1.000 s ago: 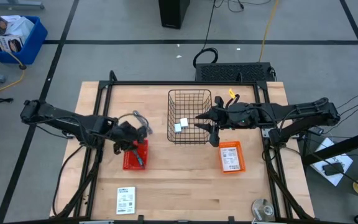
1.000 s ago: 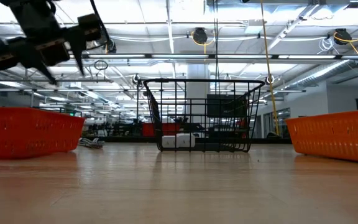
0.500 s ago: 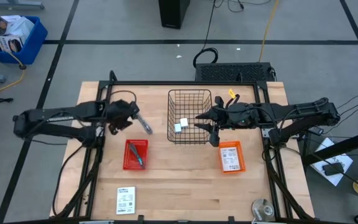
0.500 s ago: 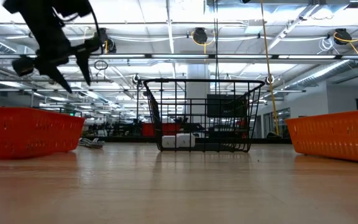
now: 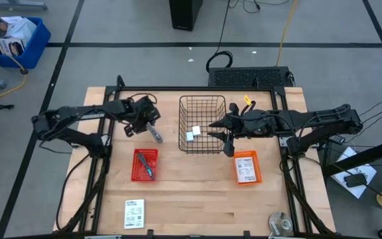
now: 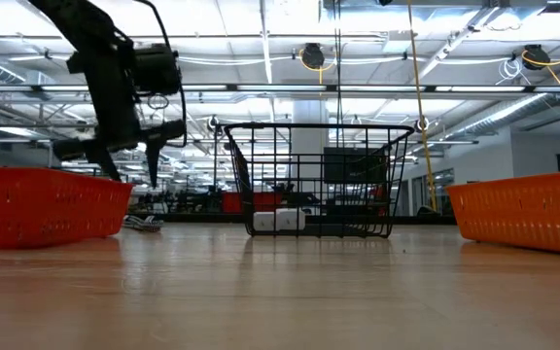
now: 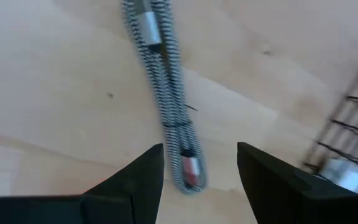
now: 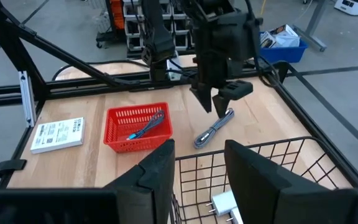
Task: Pick and place items into bin
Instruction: Put the black charger cable into the red bin, then put the white card reader box into the orange bin
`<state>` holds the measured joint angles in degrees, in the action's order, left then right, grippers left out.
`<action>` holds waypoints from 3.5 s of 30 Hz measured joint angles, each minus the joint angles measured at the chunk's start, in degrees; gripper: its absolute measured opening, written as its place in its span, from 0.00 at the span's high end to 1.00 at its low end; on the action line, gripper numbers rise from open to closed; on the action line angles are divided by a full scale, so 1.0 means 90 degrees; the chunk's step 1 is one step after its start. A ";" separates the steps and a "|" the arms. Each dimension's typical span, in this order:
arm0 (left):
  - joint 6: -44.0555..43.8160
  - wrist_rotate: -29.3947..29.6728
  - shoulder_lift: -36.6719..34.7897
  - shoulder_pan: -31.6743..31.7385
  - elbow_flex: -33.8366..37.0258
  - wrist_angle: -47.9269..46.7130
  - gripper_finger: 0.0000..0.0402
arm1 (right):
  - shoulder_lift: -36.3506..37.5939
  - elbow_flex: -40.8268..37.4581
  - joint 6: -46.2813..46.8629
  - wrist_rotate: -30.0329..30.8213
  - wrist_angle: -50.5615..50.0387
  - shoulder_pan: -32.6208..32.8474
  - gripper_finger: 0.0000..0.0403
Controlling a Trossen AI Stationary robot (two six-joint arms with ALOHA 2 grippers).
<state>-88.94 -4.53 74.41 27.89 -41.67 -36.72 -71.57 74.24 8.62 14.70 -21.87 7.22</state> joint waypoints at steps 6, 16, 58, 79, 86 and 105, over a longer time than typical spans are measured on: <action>0.0075 -0.0044 0.0484 0.0055 -0.0077 0.0085 0.48 | 0.0000 0.0000 0.0205 -0.0006 -0.0246 0.0000 0.67; 0.1106 -0.0160 0.1547 0.0127 -0.0606 -0.0243 0.49 | -0.0002 0.0000 0.0137 -0.0017 -0.0415 0.0000 0.67; 0.1481 -0.0044 -0.0728 -0.0685 -0.2230 -0.2188 0.92 | -0.0087 -0.0002 -0.0074 0.0024 -0.0214 -0.0056 0.67; -0.1855 0.0796 -0.0301 -0.4586 -0.2382 -0.3290 0.95 | -0.0087 -0.0002 -0.0550 0.0022 -0.0005 -0.0093 0.67; -0.1784 0.0190 0.0426 -0.4830 -0.2244 -0.3141 0.91 | -0.0087 -0.0002 -0.0554 0.0009 0.0040 -0.0095 0.67; -0.2414 0.0019 0.0475 -0.4649 -0.0845 -0.1690 0.72 | -0.0087 -0.0002 -0.0364 -0.0002 -0.0044 -0.0041 0.67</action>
<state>-110.66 -4.35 78.69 -13.95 -49.28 -51.93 -72.36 74.22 5.34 14.68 -22.26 6.85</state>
